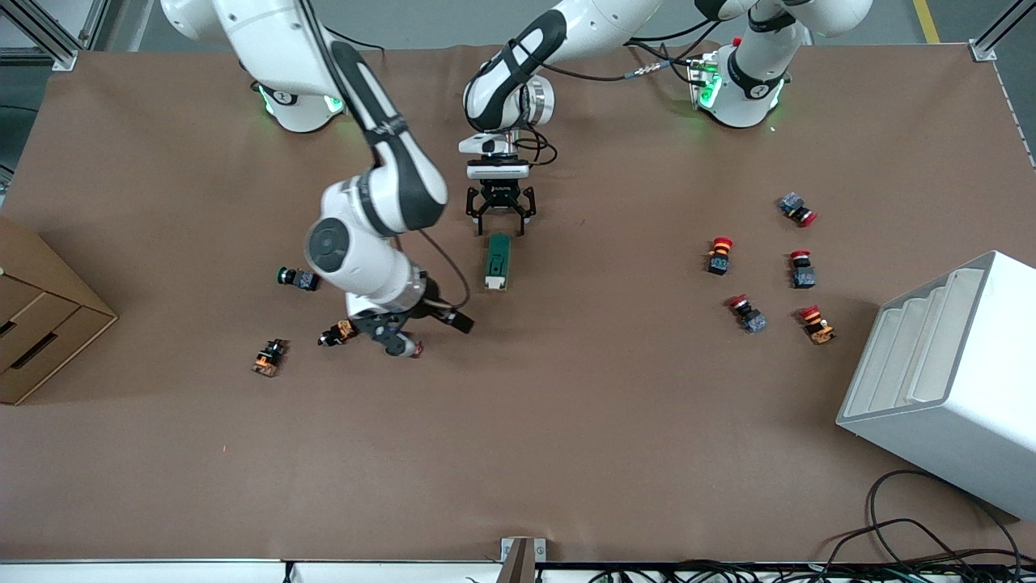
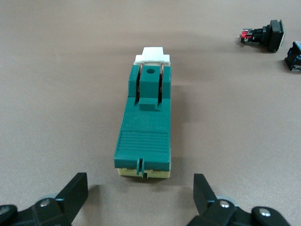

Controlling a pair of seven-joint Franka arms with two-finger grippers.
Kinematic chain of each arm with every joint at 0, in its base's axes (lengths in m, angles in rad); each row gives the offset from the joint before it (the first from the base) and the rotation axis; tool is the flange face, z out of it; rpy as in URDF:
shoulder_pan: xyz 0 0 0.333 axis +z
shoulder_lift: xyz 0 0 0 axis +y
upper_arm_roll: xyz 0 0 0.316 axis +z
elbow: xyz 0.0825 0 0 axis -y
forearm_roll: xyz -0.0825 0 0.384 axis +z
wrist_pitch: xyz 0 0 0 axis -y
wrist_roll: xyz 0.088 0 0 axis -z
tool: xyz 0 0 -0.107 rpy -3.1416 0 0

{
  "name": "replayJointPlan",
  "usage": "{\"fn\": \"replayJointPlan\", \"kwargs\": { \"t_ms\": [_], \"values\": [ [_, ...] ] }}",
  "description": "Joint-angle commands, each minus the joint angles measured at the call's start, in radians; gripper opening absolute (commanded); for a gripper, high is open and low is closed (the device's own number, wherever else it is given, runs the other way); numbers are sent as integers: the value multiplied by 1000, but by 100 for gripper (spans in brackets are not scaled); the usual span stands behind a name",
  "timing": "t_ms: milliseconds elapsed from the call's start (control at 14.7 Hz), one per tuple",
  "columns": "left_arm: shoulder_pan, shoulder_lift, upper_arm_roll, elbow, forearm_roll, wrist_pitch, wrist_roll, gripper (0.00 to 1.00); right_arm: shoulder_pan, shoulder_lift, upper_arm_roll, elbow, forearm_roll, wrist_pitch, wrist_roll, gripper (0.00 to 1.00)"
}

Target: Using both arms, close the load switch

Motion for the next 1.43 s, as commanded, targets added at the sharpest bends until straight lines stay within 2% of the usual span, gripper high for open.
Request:
{"fn": "replayJointPlan", "kwargs": {
  "t_ms": [0, 204, 408, 613, 817, 1089, 1361],
  "values": [
    [-7, 3, 5, 8, 22, -11, -12, 99, -9, -104, -118, -31, -39, -193, -200, 100],
    [-9, 3, 5, 7, 22, -11, -12, 99, -7, -142, -274, 22, -71, -427, -381, 100],
    [-6, 0, 5, 8, 20, -11, -3, 99, -24, -141, -366, 175, -218, -659, -495, 100],
    [3, -26, 2, 14, 2, -11, 79, 99, -102, -141, -371, 287, -295, -807, -605, 100],
    [7, -37, 2, 48, -41, -10, 105, 99, -181, -139, -370, 376, -374, -858, -722, 100],
    [39, -56, 1, 143, -183, -10, 252, 99, -213, -139, -373, 467, -412, -917, -716, 100],
    [95, -121, 1, 252, -416, -8, 482, 99, -268, -141, -371, 493, -398, -916, -724, 100]
  ]
}}
